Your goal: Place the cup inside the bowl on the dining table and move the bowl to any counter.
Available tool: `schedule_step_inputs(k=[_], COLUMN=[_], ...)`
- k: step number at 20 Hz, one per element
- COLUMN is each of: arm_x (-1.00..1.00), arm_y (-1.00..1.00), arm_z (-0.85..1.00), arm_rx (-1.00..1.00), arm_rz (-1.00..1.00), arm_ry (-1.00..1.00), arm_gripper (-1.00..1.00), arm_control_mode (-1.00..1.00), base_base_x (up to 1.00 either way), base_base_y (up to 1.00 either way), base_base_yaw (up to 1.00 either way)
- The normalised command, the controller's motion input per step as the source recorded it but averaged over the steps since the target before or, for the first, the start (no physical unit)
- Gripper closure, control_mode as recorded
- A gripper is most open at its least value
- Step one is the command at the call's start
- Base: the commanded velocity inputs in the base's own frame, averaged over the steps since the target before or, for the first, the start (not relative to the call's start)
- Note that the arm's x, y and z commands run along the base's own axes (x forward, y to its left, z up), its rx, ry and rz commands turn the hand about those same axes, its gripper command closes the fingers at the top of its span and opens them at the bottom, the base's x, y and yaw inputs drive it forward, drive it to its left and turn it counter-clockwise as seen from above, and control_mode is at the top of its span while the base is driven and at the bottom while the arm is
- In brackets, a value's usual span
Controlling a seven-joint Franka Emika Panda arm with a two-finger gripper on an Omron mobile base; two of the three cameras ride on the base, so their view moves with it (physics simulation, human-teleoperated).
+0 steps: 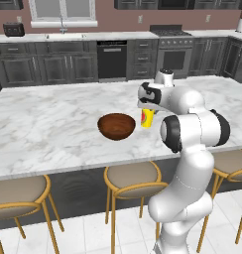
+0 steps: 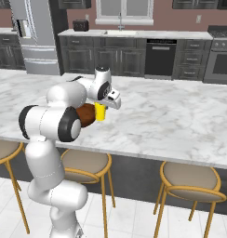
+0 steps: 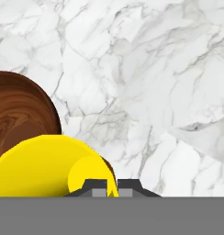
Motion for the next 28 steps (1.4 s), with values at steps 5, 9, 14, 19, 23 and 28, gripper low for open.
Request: schedule_step_inputs(k=[5,9,14,19,23,28], arm_x=[0.12,0.14,0.14,0.13,0.21,0.24], arm_y=[0.52,0.51,0.4,0.48,0.49,0.36], arm_z=[0.18,0.21,0.2,0.03,0.0,0.0], arm_rx=[0.0,0.0,0.0,0.0,0.0,0.0], arm_rz=[0.04,0.05,0.04,0.03,0.01,0.0], arm_ry=[0.0,-0.01,-0.01,0.0,0.01,0.01], arm_gripper=[1.0,1.0,1.0,1.0,1.0,1.0], arm_control_mode=[-1.0,-1.0,-1.0,-1.0,-1.0,-1.0], base_base_x=[0.0,0.0,0.0,0.0,0.0,0.0], base_base_y=[0.0,0.0,0.0,0.0,0.0,0.0], base_base_yaw=[0.0,0.0,0.0,0.0,0.0,0.0])
